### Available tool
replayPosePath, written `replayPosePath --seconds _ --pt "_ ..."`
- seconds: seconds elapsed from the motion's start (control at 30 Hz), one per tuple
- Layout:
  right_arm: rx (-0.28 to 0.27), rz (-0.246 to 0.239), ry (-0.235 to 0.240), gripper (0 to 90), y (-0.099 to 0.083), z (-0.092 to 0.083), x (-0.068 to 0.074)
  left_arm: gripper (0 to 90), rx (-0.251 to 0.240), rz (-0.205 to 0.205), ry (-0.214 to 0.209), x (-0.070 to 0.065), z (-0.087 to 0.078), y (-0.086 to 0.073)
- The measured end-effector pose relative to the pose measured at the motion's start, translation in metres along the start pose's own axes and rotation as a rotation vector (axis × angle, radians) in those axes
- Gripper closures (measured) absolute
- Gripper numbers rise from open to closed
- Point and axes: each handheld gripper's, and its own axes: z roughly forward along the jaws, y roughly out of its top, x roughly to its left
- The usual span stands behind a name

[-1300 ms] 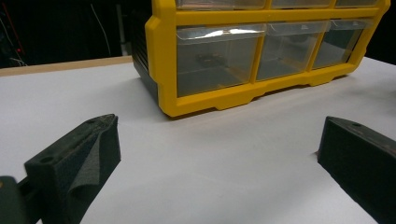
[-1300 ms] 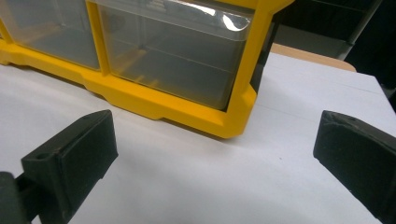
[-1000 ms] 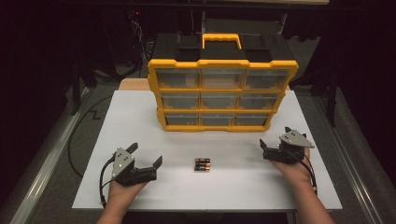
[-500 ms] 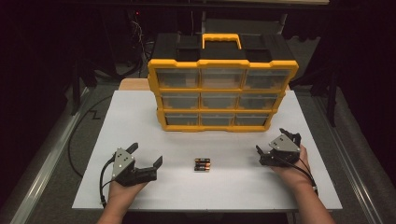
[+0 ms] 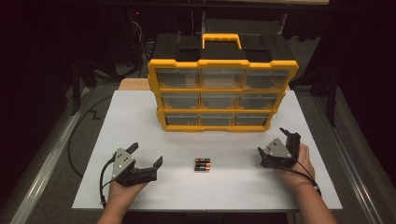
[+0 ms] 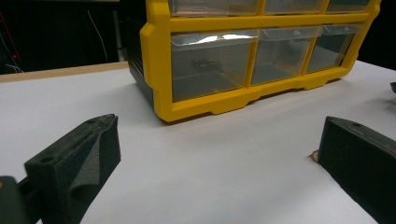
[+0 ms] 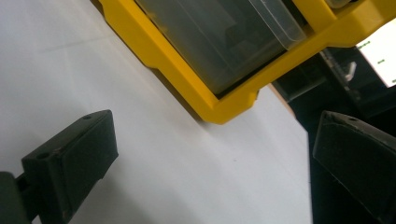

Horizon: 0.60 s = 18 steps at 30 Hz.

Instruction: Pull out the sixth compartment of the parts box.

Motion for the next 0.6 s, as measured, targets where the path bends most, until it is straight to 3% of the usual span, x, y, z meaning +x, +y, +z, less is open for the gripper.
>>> replayPosePath --seconds 0.2,0.23,0.6 --pt "0.014 -0.080 -0.051 0.9 0.0013 -0.0013 0.0020 0.5 0.013 0.019 0.003 -0.0003 0.0008 -0.0008" --pt "0.017 -0.111 -0.068 0.9 0.0022 -0.0024 0.0038 0.5 0.014 0.021 0.005 -0.0004 0.0012 -0.0011" --pt "0.035 -0.240 -0.115 1.0 0.0054 -0.0052 0.0071 0.5 0.015 0.037 0.009 -0.0009 0.0011 -0.0015"
